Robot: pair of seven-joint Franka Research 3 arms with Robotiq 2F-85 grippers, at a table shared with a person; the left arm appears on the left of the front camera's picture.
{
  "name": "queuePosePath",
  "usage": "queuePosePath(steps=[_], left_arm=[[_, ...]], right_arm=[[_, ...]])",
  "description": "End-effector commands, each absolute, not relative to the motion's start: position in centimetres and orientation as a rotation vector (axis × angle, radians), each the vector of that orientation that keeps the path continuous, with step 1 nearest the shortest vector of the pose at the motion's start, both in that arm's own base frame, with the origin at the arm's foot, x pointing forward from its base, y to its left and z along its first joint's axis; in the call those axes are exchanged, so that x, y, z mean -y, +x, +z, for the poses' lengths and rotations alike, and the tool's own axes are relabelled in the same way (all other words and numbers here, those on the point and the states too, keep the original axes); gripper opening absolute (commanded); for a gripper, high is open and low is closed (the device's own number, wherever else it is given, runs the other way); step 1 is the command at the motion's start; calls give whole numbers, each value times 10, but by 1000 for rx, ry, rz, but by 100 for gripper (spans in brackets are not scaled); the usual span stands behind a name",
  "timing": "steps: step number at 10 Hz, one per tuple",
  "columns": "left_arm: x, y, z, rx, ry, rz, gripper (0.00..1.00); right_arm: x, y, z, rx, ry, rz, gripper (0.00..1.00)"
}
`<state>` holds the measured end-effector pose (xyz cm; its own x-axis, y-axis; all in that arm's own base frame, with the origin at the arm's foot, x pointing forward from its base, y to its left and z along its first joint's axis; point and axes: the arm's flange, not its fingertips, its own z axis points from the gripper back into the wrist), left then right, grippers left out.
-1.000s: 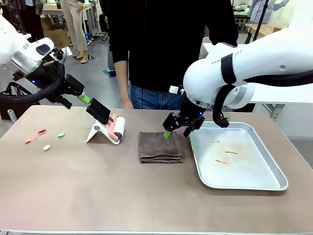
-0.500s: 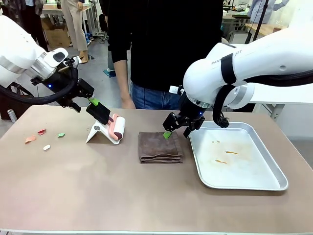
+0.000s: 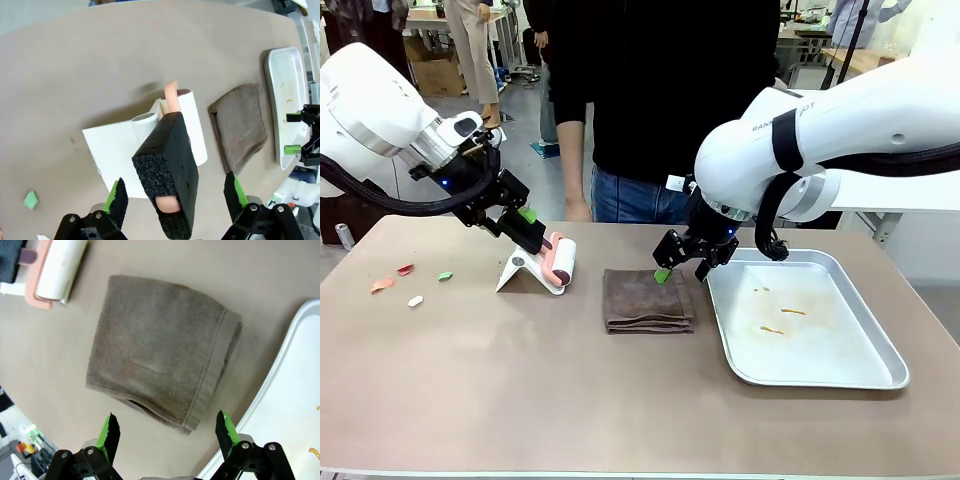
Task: Clean the surface of the table.
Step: Hold the Lint Roller with your left hand and the towel with your right hand.
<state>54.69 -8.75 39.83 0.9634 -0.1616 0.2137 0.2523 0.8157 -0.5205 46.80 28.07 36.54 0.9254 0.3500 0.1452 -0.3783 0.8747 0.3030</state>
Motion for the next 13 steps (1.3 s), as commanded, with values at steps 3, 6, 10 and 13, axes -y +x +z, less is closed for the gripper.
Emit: queuePosePath(steps=[3, 6, 10, 13], left_arm=[[83, 557, 396, 138, -630, -179, 100], [82, 557, 396, 142, -669, -182, 100], [82, 556, 396, 145, -676, -196, 100], [81, 556, 397, 147, -672, -196, 100]], right_arm=[[-281, 468, 365, 87, 334, 381, 100], [-264, 485, 347, 26, 413, 207, 100], [-289, 489, 325, 36, 312, 132, 100], [-305, 484, 325, 55, 262, 117, 100]])
